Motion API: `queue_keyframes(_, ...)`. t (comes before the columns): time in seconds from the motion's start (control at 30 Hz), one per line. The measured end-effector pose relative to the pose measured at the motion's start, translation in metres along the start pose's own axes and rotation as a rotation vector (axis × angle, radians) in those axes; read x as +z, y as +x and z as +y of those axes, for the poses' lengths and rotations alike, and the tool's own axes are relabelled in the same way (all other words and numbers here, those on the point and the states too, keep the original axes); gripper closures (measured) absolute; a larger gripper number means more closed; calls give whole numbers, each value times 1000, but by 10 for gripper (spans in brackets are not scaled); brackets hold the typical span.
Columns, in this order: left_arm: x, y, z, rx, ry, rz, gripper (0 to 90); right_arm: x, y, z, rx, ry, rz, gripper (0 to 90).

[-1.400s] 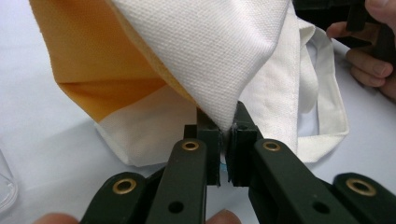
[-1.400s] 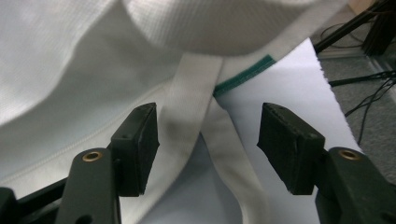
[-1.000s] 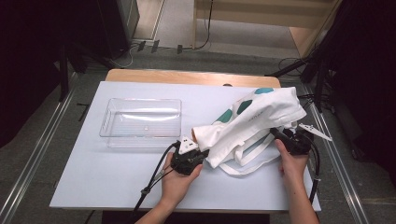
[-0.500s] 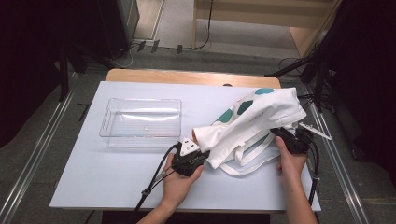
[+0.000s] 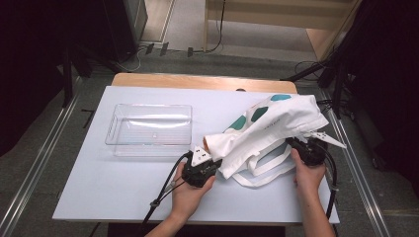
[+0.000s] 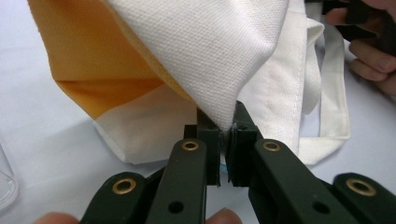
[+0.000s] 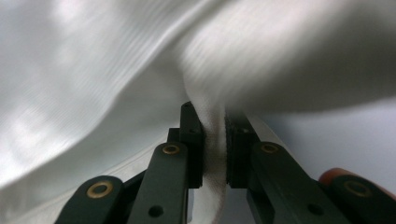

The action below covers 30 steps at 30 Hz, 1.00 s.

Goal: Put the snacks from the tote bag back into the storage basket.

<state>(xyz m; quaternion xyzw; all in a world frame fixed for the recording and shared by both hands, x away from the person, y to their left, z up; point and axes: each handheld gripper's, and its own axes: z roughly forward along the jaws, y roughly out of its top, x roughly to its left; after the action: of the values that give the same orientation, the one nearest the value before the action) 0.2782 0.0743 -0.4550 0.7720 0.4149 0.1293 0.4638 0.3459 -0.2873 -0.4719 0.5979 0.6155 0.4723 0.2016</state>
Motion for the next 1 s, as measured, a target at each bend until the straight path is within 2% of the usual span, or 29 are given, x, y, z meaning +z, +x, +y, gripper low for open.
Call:
queue_keyframes(0.1, -2, 2, 3, 0, -4, 6, 870, -16, 3, -7, -27, -43, 1, 828)
queue_keyframes(0.13, -2, 2, 3, 0, -4, 6, 871, -16, 3, -7, -27, -43, 1, 828)
queue_keyframes(0.17, -2, 3, 5, -11, -11, 9, 871, -29, 7, -14, -59, -74, 6, 828)
queue_keyframes(0.2, -2, 3, 5, -11, -11, 9, 871, -29, 7, -14, -59, -74, 6, 828)
queue_keyframes(0.23, -2, 4, 7, -13, -16, 12, 871, -38, 12, -17, -105, -99, -1, 828)
queue_keyframes(0.27, -2, 4, 7, -13, -16, 12, 872, -38, 12, -17, -105, -99, -1, 828)
queue_keyframes(0.33, -3, 6, 11, -17, -25, 12, 872, -50, 18, -21, -146, -127, -9, 827)
queue_keyframes(0.43, -6, 8, 17, -32, -45, 4, 872, -66, 25, -27, -174, -149, -2, 828)
queue_keyframes(0.57, -7, 9, 22, -34, -62, -3, 870, -77, 34, -32, -178, -156, 5, 828)
queue_keyframes(0.67, -9, 11, 25, -49, -77, -11, 870, -88, 47, -41, -218, -144, 9, 828)
queue_keyframes(0.73, -9, 16, 27, -69, -78, -14, 869, -91, 50, -45, -242, -114, 15, 826)
queue_keyframes(0.77, -9, 18, 27, -82, -79, -11, 867, -90, 49, -47, -258, -74, 10, 818)
queue_keyframes(0.8, -10, 22, 28, -96, -78, -10, 865, -90, 48, -48, -259, -53, 1, 802)
queue_keyframes(0.83, -10, 26, 28, -117, -75, -8, 865, -90, 39, -48, -199, -24, 11, 701)
queue_keyframes(0.87, -10, 26, 28, -117, -75, -8, 865, -90, 39, -48, -199, -24, 11, 701)
queue_keyframes(0.9, -10, 27, 29, -122, -76, -9, 866, -95, 29, -46, -140, -28, 7, 552)
queue_keyframes(1.0, -9, 29, 30, -123, -77, -8, 866, -101, 23, -44, -131, -55, -16, 505)
